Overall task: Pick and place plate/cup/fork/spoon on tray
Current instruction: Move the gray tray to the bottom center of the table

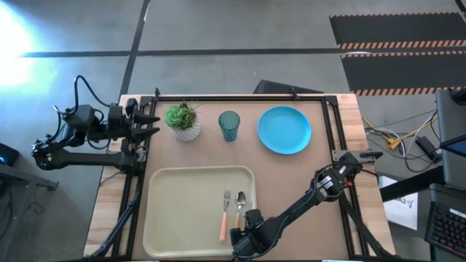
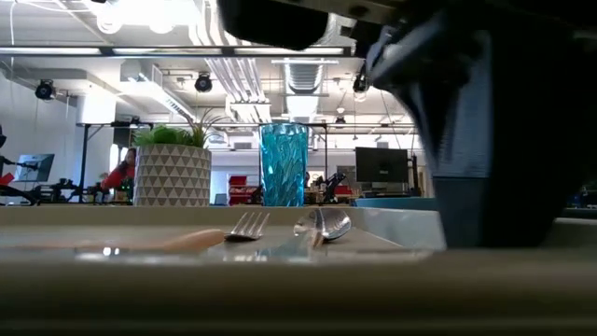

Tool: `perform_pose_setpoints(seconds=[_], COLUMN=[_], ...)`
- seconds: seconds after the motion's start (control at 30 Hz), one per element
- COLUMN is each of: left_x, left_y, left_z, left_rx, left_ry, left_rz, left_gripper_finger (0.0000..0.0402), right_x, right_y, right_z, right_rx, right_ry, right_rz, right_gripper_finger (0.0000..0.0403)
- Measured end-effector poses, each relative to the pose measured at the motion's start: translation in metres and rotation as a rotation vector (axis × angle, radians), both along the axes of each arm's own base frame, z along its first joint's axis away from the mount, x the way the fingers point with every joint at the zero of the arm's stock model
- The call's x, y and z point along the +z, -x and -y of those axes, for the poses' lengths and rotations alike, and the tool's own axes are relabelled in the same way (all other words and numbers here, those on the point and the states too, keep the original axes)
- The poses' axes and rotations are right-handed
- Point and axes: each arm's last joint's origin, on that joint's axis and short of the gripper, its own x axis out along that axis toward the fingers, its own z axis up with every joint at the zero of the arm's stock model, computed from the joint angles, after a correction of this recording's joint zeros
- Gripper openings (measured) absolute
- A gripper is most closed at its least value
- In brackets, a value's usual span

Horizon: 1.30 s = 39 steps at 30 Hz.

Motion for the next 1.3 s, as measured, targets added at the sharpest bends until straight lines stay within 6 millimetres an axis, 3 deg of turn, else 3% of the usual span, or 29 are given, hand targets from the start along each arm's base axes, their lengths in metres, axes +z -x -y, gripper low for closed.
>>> perform_pose_setpoints(seconds=[0.37, 0.7, 0.93, 1.3], left_x=[0.0, 0.0, 0.0, -0.001], left_y=[0.0, 0.0, 0.0, 0.0], left_z=[0.0, 0.0, 0.0, 0.0], left_rx=[0.0, 0.0, 0.0, 0.0], left_ry=[0.0, 0.001, 0.001, 0.003], left_rz=[-0.002, -0.002, -0.004, -0.006], left_gripper_finger=[0.0157, 0.0157, 0.0157, 0.0157], right_x=[0.0, 0.0, 0.002, 0.033], right_y=[0.023, 0.055, 0.077, 0.104], right_z=[-0.01, -0.042, -0.057, -0.052], right_rx=[-0.015, -0.119, -0.096, -0.062], right_ry=[0.017, 0.008, -0.016, 0.085], right_rz=[-0.139, -0.201, -0.29, -0.36], right_gripper_finger=[0.0008, 0.0008, 0.0008, 0.0009])
